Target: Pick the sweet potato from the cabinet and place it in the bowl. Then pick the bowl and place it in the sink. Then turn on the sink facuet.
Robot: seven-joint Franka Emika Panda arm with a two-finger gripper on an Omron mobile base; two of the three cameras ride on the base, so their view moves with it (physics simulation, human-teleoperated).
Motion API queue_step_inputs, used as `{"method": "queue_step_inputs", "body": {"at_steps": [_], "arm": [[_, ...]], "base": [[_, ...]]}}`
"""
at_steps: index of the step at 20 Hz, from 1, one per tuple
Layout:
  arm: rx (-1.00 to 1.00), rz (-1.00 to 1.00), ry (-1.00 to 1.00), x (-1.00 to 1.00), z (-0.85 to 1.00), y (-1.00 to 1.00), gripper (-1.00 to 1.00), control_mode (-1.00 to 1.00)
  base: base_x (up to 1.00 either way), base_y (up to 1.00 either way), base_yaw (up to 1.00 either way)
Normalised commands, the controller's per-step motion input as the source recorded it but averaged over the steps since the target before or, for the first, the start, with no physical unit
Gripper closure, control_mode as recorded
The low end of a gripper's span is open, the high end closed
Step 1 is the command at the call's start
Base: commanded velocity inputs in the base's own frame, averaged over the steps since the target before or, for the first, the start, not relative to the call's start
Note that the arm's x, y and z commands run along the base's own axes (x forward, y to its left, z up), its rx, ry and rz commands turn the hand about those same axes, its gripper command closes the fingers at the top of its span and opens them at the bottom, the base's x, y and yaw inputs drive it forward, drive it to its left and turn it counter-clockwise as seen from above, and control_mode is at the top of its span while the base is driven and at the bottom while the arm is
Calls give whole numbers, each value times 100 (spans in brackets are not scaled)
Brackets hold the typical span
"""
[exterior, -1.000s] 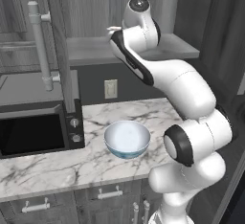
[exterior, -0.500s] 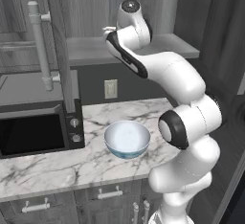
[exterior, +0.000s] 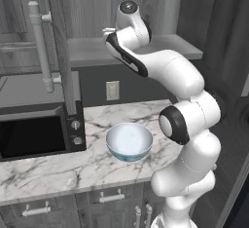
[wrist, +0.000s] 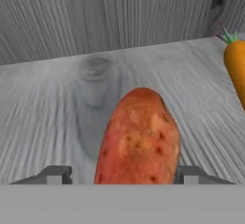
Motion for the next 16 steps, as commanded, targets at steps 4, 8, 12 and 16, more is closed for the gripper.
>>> {"method": "queue_step_inputs", "body": {"at_steps": [4, 8, 12, 16], "arm": [[0, 0, 0, -6, 0, 0, 100, -100], [-2, 0, 0, -15, -11, -1, 100, -100], [0, 1, -7, -98, -6, -4, 100, -100], [-3, 1, -2, -100, -22, -1, 100, -100]], "base": [[0, 0, 0], [0, 0, 0], [0, 0, 0], [0, 0, 0]]}}
